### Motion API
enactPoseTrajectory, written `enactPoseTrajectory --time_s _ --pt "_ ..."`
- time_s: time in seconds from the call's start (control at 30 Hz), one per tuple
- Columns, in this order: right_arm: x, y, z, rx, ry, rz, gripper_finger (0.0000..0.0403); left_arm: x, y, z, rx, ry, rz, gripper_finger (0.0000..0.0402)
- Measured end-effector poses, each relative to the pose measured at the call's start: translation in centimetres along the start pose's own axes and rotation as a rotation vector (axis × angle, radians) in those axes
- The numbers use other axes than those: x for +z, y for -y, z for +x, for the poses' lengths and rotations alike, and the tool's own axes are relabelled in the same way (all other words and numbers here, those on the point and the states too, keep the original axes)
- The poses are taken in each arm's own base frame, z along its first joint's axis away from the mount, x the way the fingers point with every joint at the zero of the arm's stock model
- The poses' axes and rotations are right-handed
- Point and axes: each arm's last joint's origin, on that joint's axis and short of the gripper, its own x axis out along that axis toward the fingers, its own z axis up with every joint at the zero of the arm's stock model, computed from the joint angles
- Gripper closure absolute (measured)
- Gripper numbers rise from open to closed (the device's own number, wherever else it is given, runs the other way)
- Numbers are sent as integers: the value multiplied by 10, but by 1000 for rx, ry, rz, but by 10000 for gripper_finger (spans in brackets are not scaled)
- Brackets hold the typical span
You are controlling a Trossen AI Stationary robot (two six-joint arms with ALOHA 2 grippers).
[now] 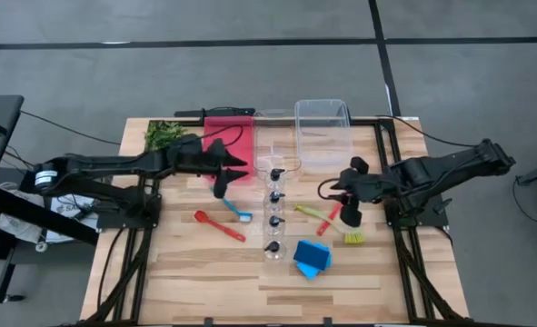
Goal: Pick & Place Kitchen Sink Supplies
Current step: Put the spray bottle into the pink bin
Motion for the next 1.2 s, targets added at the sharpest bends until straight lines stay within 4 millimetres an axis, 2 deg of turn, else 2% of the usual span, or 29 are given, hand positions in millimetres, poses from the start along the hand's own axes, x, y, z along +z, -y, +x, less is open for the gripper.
enactPoseTrajectory --time_s 0.17,0.37,0.7,1.2 --pt "-1 7 -14 21 50 7 284 -13 -10 19 -82 -63 41 234" --pt "-2 12 -24 38 89 25 284 -20 -12 35 -92 -53 62 234" --pt "-2 12 -25 40 93 27 284 -32 -18 58 -90 -37 73 234" --pt "-1 12 -25 41 95 29 284 -26 -18 61 -91 48 169 218"
